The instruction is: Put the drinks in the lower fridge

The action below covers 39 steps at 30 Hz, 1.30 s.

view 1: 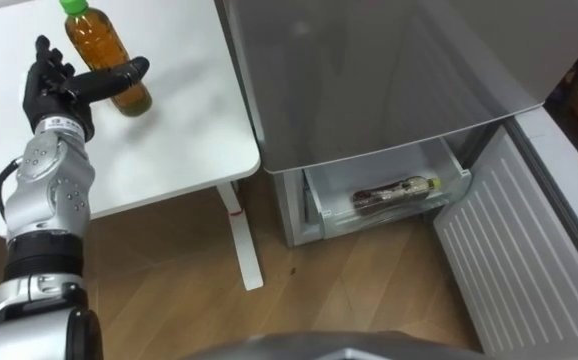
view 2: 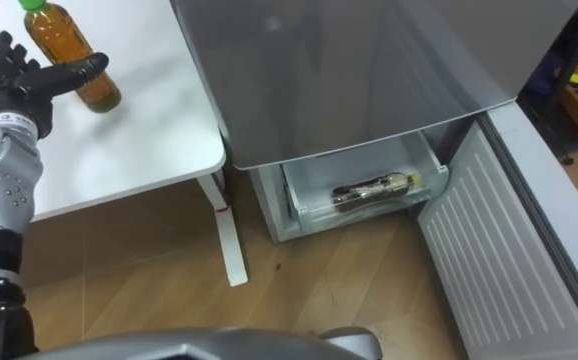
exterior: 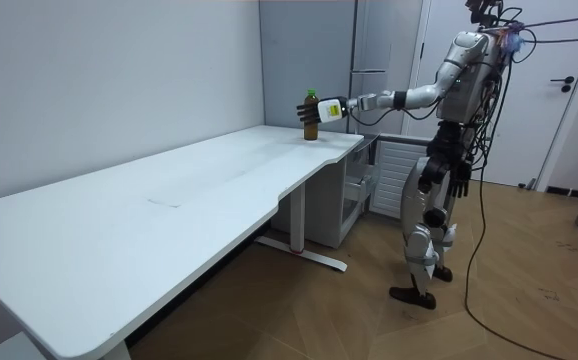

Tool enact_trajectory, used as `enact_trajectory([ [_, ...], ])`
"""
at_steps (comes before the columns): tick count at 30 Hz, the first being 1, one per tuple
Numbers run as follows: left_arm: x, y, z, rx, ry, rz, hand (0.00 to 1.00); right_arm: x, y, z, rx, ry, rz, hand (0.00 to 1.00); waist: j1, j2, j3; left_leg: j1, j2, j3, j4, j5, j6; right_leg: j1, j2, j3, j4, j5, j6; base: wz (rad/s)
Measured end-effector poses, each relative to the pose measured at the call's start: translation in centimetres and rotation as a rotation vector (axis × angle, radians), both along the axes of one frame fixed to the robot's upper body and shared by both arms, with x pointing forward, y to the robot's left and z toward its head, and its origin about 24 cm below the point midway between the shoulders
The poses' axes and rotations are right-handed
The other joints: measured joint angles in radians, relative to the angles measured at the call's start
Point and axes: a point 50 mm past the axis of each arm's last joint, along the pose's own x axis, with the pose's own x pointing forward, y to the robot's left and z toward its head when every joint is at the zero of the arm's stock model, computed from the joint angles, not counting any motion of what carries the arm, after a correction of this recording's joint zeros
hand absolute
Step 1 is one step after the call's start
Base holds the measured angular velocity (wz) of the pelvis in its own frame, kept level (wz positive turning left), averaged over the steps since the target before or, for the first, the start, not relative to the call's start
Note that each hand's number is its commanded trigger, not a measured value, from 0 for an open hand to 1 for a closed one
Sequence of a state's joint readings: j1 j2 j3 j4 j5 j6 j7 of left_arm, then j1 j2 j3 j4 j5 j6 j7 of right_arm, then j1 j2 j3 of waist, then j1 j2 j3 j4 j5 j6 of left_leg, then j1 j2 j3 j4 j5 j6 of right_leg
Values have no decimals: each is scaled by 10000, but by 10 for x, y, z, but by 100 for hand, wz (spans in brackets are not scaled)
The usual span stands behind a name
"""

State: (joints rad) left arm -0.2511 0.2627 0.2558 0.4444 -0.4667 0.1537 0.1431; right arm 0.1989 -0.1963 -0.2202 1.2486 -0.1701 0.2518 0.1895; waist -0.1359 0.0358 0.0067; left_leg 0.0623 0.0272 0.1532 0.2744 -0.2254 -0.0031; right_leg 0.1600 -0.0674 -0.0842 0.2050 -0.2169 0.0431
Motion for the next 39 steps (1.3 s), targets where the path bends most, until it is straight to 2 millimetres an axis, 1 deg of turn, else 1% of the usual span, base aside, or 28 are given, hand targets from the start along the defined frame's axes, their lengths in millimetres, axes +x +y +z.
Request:
enact_trajectory([
  [14, 0, 2, 0, -149, 1, -322, 0, -3, -3, 1, -159, -82, -428, 0, -21, -4, -4, 6, 5, 34, 5, -1, 0, -20, -1, 44, -16, -2, 1, 0],
  [17, 1, 5, 4, -44, -30, -334, 0, -3, -5, 2, -212, -164, -618, 0, -26, -14, -12, 1, 2, 52, 32, -1, 0, -37, -3, 66, -36, -9, 4, 0],
  [19, 6, 7, 11, 62, -181, -367, 0, -3, -6, 2, -256, -183, -732, 0, -16, -16, -25, 3, -1, 57, 77, -2, 2, -41, -3, 153, -37, -12, 4, -4],
  [22, 11, 7, 17, 136, -346, -399, 0, -3, -6, 2, -312, -216, -739, 0, -27, 41, -65, 18, -11, 87, 63, -6, 8, -54, -4, 232, -35, -12, 5, -6],
  [27, 13, 6, 19, 49, -337, -460, 0, -5, -7, 3, -392, -133, -759, 0, -34, 132, -107, 76, -20, 93, 3, -6, 9, -51, 1, 275, -31, -12, 5, -4],
  [35, 13, 6, 17, -69, -284, -493, 0, -4, -8, 3, -506, -150, -784, 0, -78, 204, -99, 42, -24, 89, 0, -9, 13, -53, 1, 308, -37, -12, 5, 0],
  [39, 12, 6, 13, -124, -123, -473, 0, -2, -9, 3, -600, -243, -742, 0, -98, 263, -80, 24, -25, 89, 0, -11, 16, -78, 0, 323, -43, -12, 5, 0],
])
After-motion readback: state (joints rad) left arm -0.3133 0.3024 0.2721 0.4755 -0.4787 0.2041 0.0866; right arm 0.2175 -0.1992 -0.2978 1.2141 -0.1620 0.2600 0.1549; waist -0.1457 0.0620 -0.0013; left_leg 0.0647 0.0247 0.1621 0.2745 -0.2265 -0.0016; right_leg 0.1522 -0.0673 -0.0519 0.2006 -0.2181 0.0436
